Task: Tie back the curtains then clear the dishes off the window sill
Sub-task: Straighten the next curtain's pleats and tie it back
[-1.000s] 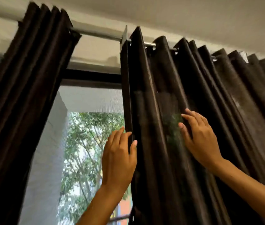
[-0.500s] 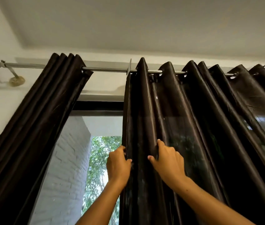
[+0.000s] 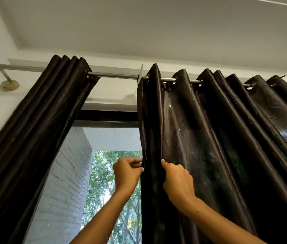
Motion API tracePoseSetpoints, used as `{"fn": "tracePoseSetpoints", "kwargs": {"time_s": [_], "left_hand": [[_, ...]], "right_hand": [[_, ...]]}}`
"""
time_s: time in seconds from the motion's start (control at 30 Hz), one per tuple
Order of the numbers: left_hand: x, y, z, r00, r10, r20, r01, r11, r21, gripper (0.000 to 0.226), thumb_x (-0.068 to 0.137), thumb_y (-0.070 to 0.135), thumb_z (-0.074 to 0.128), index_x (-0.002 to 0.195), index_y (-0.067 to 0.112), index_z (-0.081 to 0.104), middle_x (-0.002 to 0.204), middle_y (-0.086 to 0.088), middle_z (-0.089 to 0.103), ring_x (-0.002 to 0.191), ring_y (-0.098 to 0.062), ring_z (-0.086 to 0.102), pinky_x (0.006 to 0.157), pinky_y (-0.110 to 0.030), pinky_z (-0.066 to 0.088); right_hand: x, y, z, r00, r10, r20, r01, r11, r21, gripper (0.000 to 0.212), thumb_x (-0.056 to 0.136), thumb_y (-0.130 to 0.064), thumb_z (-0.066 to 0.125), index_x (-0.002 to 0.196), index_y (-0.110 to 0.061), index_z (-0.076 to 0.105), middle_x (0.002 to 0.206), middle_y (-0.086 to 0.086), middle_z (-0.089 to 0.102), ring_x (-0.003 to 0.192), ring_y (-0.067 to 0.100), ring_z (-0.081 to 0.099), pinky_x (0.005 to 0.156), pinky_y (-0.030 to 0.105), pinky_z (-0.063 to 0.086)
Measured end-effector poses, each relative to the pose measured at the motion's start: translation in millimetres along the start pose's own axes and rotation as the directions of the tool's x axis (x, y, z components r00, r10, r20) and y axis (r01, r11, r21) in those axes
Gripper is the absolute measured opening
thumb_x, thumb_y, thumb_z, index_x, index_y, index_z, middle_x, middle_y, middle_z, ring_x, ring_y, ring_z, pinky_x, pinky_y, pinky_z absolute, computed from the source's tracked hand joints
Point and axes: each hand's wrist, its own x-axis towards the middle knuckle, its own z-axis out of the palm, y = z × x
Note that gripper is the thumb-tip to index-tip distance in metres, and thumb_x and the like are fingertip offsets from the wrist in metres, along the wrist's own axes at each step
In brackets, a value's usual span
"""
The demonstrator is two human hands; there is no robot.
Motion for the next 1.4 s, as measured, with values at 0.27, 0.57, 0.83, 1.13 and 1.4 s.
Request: {"fn": "tracePoseSetpoints", "kwargs": {"time_s": [0.27,0.57,0.83,1.13,1.4], "left_hand": [[16.7,21.9,7.4,0.997,0.072,-0.003,-0.072,0.996,-0.048,0.021,0.076,0.021,0.078,0.069,0.003,0.071,0.067,-0.014,0.071,0.062,-0.027,0.069,0.057,-0.038,0.059],[24.3,22.1,28.4,0.976,0.216,0.019,-0.212,0.936,0.279,0.011,0.069,0.001,0.073,0.059,-0.002,0.068,0.057,-0.019,0.065,0.057,-0.026,0.065,0.056,-0.034,0.052],[22.1,26.2,64.5,0.968,0.252,0.013,-0.242,0.913,0.328,0.008,0.069,0.000,0.073,0.063,0.003,0.070,0.055,-0.006,0.063,0.056,-0.017,0.061,0.048,-0.018,0.040],[14.6,30.4,71.3,0.982,0.171,-0.081,-0.144,0.953,0.266,0.010,0.071,0.004,0.079,0.080,0.002,0.075,0.078,-0.012,0.072,0.076,-0.023,0.067,0.075,-0.026,0.051],[12.0,20.4,22.0,0.983,0.141,-0.116,-0.107,0.960,0.260,0.016,0.072,0.006,0.079,0.087,0.002,0.076,0.081,-0.010,0.074,0.076,-0.015,0.069,0.076,-0.027,0.055]], "right_hand": [[7.5,-26.6,9.2,0.998,-0.063,0.024,0.056,0.978,0.202,0.061,0.078,0.003,0.049,0.133,-0.025,0.050,0.103,0.007,0.065,0.094,0.032,0.056,0.057,0.030,0.029],[31.3,37.4,-14.6,0.980,0.168,-0.106,-0.186,0.964,-0.190,0.055,0.095,-0.028,0.052,0.145,-0.019,0.031,0.157,0.016,0.013,0.145,0.036,0.007,0.115,0.053,0.010],[68.3,101.5,-26.1,0.904,0.425,-0.042,-0.426,0.904,-0.037,0.088,0.093,-0.029,0.059,0.149,-0.007,-0.005,0.155,0.027,0.005,0.138,0.047,0.021,0.109,0.057,0.027],[82.7,114.8,-23.7,0.969,0.182,-0.169,-0.156,0.976,0.152,0.039,0.087,0.007,0.050,0.122,-0.008,0.058,0.105,0.009,0.067,0.095,0.027,0.063,0.072,0.036,0.053],[94.8,9.4,-10.5,0.998,-0.068,-0.010,0.062,0.831,0.553,0.048,0.074,0.004,0.053,0.117,-0.014,0.066,0.112,0.009,0.069,0.114,0.025,0.059,0.095,0.036,0.048]]}}
